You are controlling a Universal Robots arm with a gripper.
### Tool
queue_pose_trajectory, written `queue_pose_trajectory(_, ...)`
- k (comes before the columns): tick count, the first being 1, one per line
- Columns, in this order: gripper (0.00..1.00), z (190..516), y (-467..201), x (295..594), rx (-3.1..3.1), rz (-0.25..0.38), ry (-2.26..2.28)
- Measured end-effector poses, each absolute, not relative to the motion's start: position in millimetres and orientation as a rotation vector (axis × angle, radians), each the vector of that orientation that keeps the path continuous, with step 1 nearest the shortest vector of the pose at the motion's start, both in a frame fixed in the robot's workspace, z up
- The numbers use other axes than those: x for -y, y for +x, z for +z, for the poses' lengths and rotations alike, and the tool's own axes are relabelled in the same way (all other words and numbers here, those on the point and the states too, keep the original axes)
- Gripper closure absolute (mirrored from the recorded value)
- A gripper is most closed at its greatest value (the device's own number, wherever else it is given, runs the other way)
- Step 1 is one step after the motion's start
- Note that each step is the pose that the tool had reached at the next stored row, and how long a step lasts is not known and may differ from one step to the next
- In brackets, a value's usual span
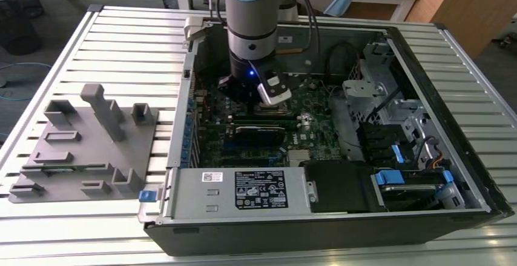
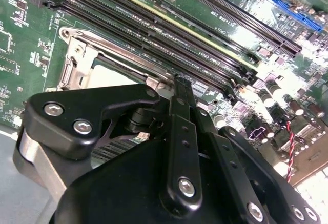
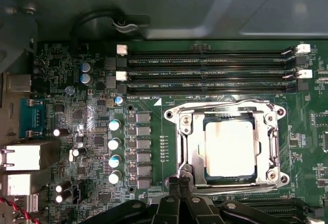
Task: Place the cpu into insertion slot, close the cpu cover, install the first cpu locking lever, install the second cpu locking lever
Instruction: 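Install the second cpu locking lever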
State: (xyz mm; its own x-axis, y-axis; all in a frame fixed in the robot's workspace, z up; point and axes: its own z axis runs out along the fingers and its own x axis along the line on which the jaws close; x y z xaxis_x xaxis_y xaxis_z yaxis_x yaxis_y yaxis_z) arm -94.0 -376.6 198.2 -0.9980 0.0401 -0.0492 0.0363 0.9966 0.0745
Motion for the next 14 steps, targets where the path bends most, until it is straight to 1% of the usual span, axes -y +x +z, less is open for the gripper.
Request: queue_pose_trajectory(14, 0.89, 194.7, -99.8, 376.6, -3.088, 0.115, 0.059)
